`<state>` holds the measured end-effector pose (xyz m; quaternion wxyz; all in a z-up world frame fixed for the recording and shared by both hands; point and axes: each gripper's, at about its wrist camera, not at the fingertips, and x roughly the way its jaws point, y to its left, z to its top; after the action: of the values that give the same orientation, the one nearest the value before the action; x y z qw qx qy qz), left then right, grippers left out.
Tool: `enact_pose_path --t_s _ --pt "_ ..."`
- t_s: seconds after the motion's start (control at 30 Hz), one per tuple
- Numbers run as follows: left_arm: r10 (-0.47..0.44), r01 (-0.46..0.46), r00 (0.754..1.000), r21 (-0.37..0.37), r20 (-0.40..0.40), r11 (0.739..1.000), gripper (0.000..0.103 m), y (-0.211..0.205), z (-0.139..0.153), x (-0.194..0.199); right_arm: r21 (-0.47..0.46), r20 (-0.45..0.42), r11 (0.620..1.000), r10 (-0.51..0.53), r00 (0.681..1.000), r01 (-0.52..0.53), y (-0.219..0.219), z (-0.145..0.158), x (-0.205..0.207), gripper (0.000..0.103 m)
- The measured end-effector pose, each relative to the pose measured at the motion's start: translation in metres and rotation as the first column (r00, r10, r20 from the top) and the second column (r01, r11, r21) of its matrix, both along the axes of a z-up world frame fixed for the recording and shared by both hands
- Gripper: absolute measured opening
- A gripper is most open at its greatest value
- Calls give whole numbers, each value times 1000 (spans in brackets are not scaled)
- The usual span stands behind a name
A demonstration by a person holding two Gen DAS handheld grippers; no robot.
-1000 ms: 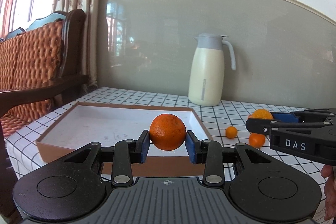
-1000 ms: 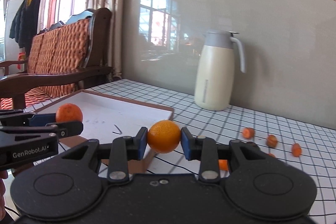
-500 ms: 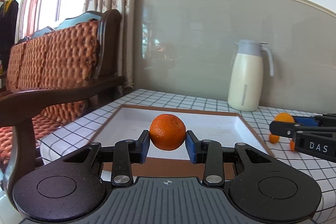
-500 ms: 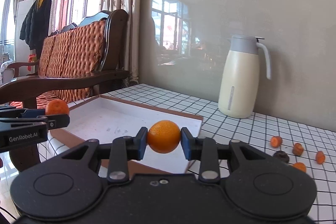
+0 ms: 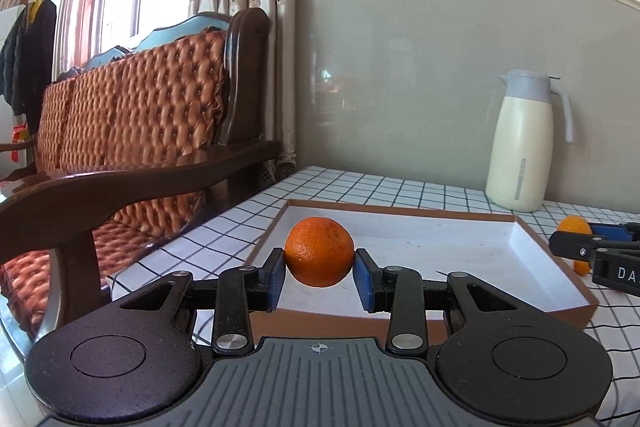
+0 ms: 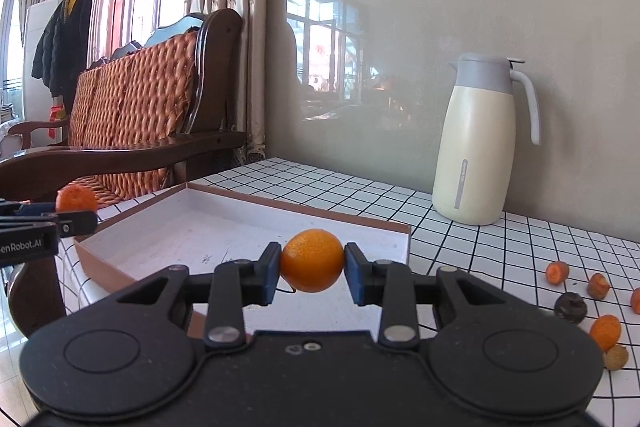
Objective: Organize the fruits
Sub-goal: 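Carry both oranges over the white tray and open both grippers to drop them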
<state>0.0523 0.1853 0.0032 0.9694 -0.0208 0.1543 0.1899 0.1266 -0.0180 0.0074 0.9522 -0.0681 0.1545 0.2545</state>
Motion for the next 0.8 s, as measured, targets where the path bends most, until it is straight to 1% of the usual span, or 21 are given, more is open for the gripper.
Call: enact_pose_path --t_s 0.1,0.17,0.33,0.53,0.8 --pt "16 -16 1000 -6 -11 1000 37 11 -3 8 -17 10 1000 -2 1000 2 7 -4 8 26" --pt "22 -22 1000 -28 -20 999 37 17 -6 12 -26 6 1000 -3 1000 3 10 -7 13 26" --pt "28 -29 999 -48 -24 998 37 26 -11 20 -29 -1 1000 -11 1000 11 9 -8 23 26" --pt "40 -42 999 -59 -29 997 37 32 -14 32 -20 -19 1000 -22 1000 21 8 -8 35 26" --pt "43 -45 998 -50 -39 998 37 33 -15 50 0 -40 999 -41 998 41 8 -10 54 26"
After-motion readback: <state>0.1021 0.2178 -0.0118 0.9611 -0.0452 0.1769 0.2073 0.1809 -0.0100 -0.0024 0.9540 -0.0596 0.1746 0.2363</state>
